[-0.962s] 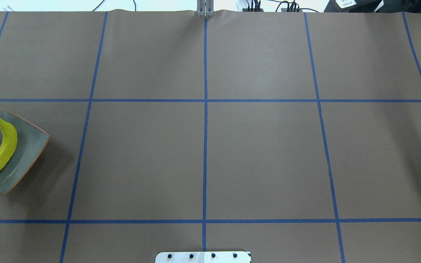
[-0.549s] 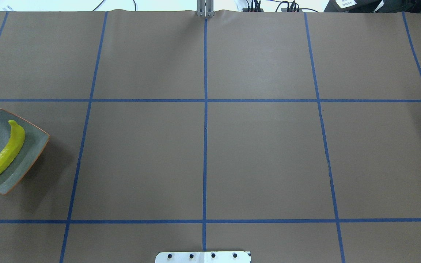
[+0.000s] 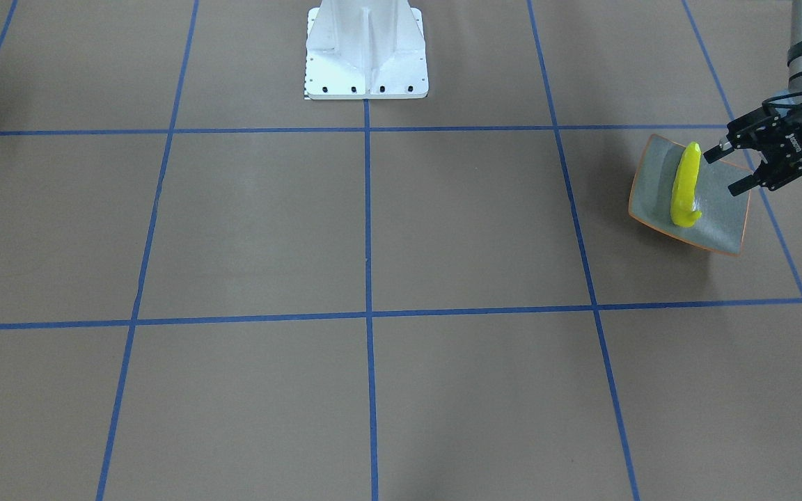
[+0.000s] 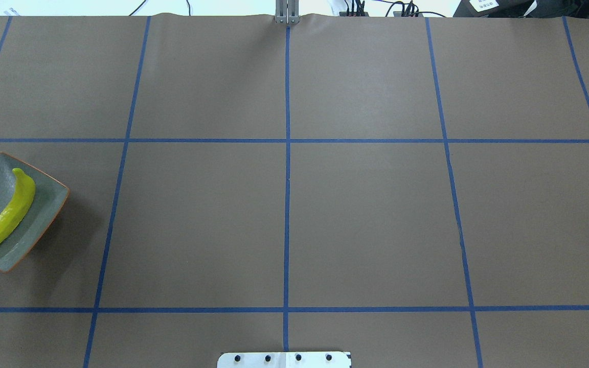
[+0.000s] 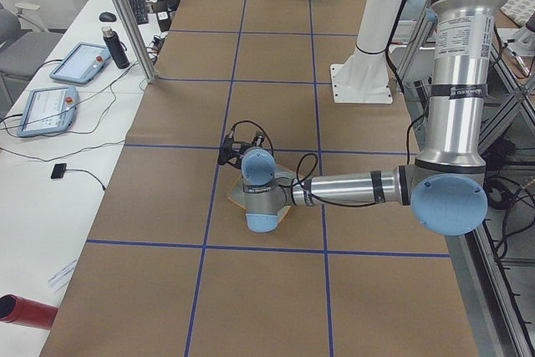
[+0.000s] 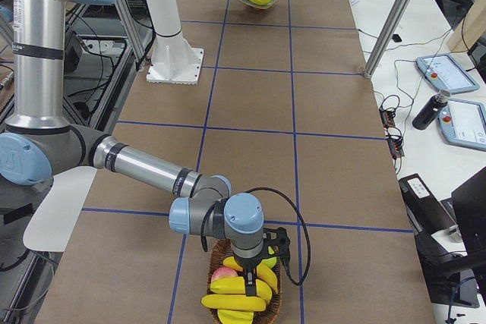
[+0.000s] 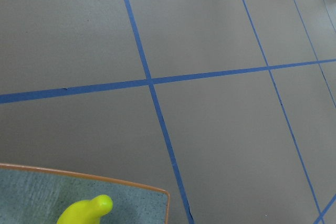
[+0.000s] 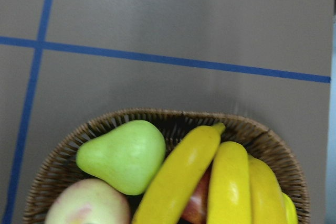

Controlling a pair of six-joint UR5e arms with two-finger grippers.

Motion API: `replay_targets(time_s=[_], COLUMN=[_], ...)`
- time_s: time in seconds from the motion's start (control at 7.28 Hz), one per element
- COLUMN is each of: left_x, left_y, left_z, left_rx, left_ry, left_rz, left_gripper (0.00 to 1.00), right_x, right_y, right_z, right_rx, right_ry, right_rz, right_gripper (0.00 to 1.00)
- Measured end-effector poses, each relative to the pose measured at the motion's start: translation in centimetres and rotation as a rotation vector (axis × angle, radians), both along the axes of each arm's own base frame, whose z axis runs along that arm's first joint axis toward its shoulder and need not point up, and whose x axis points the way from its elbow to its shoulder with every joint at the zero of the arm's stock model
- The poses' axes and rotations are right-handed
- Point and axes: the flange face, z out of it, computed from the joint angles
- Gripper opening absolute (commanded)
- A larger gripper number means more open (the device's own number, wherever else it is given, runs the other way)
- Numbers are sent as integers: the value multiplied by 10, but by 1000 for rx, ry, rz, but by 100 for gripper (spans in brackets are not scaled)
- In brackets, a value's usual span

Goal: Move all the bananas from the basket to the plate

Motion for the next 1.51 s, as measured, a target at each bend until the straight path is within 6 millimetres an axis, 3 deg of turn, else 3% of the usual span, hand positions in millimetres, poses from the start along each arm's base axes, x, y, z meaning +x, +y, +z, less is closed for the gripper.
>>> replay_targets(time_s=[0.41,0.82,0.96,1.1,1.51], left_x=[0,0,0,0,0], left_y=[-1,0,0,0,-1], left_z=[-4,-4,-3,-3,-2], left_rx=[11,17,16,15,12], left_ry=[3,4,4,3,2], left_rz=[0,0,0,0,0], left_gripper=[100,100,100,100,100], right_x=[-4,-21,-26,-29,-32], right_y=[5,4,3,2,-3], right_z=[23,30,31,32,26], right_rx=[-33,-59,-63,-65,-49], right_ry=[14,18,22,33,63], right_rz=[-4,-25,-33,-40,-59], right_gripper=[90,74,17,0,0])
